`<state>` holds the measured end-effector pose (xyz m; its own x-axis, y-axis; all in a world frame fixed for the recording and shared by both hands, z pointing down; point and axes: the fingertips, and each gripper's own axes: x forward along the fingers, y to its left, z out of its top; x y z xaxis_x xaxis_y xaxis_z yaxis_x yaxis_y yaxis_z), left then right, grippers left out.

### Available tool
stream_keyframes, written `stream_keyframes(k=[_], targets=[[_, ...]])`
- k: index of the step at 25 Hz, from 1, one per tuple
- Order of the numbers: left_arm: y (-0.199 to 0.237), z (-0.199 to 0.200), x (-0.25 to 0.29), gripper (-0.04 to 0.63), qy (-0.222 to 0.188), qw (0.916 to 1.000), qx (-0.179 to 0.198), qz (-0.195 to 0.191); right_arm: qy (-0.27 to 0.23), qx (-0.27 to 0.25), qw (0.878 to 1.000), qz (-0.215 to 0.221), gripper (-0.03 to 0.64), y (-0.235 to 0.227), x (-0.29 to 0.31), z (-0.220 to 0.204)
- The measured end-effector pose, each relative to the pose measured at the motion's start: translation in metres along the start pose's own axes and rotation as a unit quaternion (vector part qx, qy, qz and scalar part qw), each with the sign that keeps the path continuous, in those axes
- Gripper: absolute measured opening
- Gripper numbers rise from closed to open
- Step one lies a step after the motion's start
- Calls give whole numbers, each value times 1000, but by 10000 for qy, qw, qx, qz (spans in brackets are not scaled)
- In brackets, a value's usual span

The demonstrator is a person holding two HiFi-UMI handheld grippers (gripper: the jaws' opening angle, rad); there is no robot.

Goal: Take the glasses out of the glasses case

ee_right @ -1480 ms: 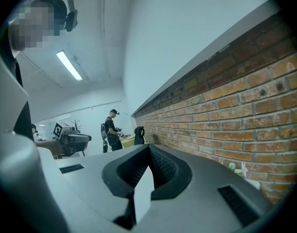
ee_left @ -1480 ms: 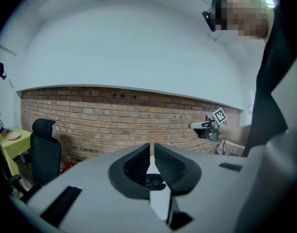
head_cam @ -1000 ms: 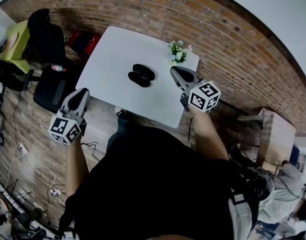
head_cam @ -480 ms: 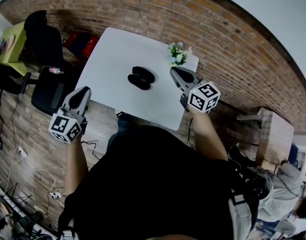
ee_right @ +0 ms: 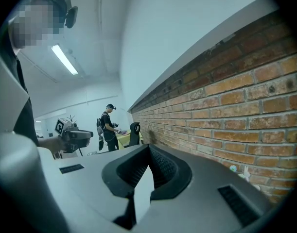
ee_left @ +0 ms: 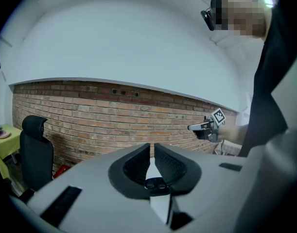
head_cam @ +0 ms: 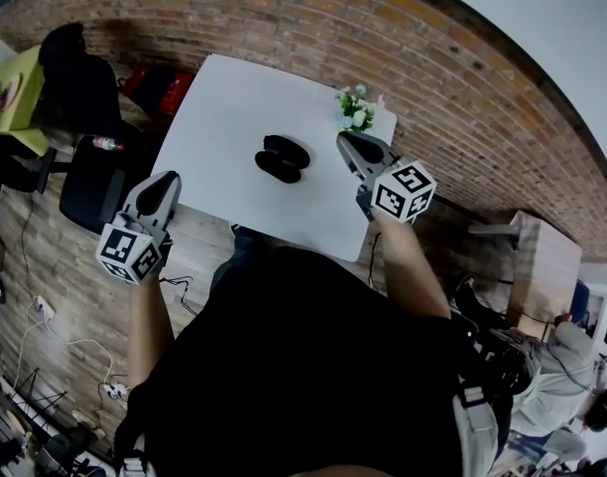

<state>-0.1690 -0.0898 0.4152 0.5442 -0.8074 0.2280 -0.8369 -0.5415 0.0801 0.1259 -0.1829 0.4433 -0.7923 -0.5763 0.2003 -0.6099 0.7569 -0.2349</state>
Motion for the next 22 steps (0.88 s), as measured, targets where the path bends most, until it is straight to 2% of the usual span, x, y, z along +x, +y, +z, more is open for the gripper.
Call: stream_keyframes(k=[6,12,22], targets=[[14,4,12,35,-42,9999,-50,-153,103,21,9999,-43,15,-9,19,-3],[37,-2,27,35,118,9998,-90,-148,208,78,9997,-96,15,-19,38,-6],[76,-2,49,35,155,9995,-126,-225,487,67,9983,-325,15,-39,65,-21]])
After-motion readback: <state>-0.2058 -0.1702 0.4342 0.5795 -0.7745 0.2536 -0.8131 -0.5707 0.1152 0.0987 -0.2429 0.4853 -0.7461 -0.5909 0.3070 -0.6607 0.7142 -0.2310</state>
